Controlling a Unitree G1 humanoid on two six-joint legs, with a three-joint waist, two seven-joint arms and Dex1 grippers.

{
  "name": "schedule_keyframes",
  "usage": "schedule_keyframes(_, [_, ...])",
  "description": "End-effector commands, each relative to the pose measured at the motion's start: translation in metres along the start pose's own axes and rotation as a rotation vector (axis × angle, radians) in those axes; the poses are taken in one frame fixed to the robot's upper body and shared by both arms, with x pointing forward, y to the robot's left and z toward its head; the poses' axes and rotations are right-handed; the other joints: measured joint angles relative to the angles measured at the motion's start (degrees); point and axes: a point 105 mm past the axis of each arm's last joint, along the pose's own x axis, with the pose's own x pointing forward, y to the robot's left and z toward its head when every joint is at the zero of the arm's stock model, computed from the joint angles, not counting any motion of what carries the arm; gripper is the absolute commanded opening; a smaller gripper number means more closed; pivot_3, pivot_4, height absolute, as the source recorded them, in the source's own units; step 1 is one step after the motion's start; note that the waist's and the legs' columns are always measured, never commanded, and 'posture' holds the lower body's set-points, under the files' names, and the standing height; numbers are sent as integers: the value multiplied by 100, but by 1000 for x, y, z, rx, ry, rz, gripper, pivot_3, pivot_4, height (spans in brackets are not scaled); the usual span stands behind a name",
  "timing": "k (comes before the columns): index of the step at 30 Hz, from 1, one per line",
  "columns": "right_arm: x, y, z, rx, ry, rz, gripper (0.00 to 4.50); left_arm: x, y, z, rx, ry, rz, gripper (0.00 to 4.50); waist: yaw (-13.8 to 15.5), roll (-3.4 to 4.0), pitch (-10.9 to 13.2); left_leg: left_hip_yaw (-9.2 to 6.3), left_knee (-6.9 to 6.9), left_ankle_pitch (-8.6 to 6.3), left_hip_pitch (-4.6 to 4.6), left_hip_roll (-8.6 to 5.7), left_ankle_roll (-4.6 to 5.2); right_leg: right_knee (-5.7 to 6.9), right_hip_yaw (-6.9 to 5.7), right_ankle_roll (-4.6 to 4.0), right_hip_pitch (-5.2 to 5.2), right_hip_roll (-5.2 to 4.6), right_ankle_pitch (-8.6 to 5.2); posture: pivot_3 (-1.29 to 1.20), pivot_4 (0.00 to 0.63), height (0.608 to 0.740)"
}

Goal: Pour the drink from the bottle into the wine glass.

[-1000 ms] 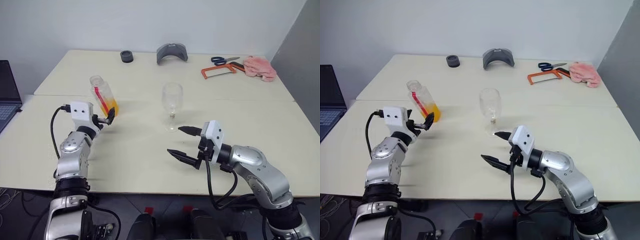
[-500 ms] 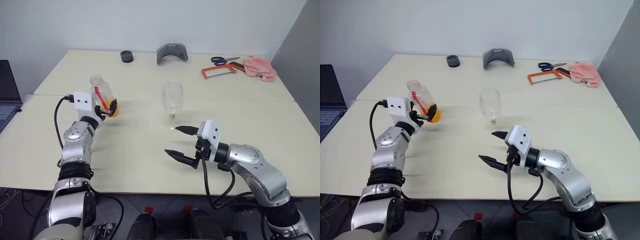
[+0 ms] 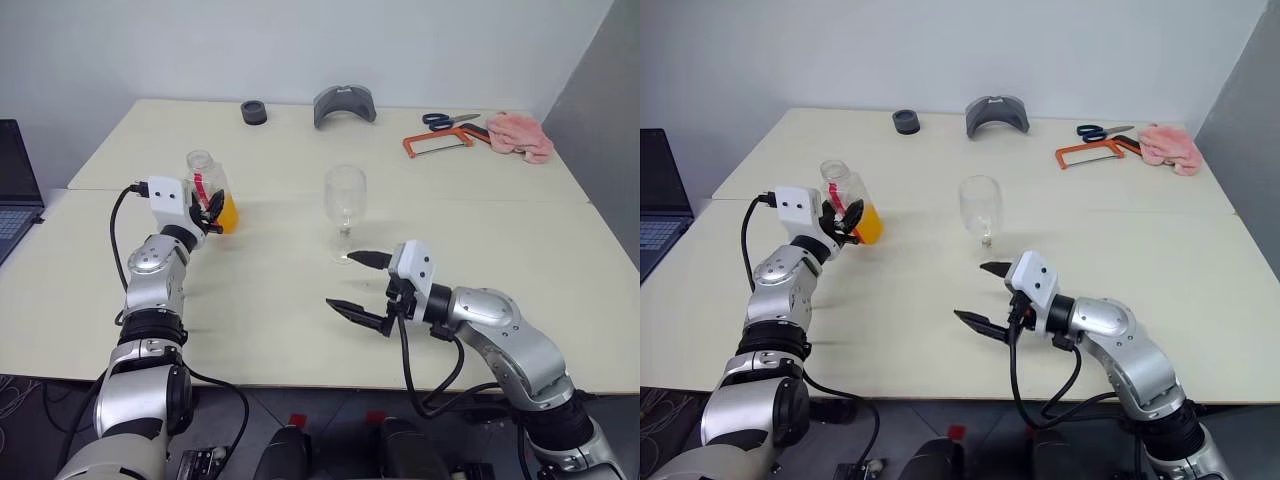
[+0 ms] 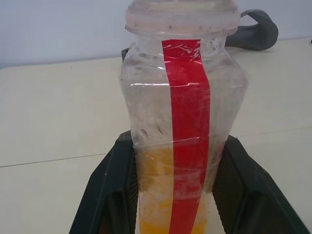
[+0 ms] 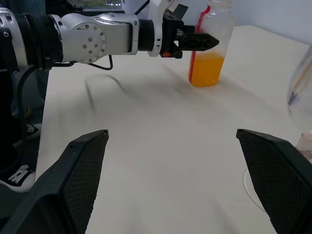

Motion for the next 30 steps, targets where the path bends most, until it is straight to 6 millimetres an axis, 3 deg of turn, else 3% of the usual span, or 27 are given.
schedule_keyframes(1, [-1, -4, 18, -60, -64, -23, 4500, 2, 0, 23, 24, -80, -19, 1684, 0, 0, 0, 0, 0, 0, 0, 0, 0, 0, 0, 0, 0, 0, 0, 0, 150, 740])
schedule_keyframes(9, [-14, -29, 38, -68, -144, -160, 4500, 0, -31, 50, 146, -170, -151, 1681, 5, -1, 1, -9, 3, 1, -8, 5, -2, 0, -2, 0, -2, -2, 0, 0, 150, 740])
schedule_keyframes(18, [-33, -57, 45, -117, -148, -290, 4500, 3, -94, 98, 560, -342, -378, 1680, 8, -1, 1, -4, 3, 1, -10, -4, -1, 0, -2, -1, -3, 0, 0, 0, 150, 740])
schedule_keyframes(22, [-33, -62, 49, -112, -166, -310, 4500, 6, -108, 111, 676, -406, -410, 1677, 2, -2, 1, 3, 2, 0, -10, -4, 0, 0, 0, -1, -4, 1, 0, 0, 150, 740])
schedule_keyframes(30, [-33, -68, 52, -121, -186, -339, 4500, 9, -116, 127, 861, -504, -415, 1672, -4, -2, 1, 10, 2, 0, -10, -4, 1, 1, 0, -1, -6, 3, 0, 0, 150, 740])
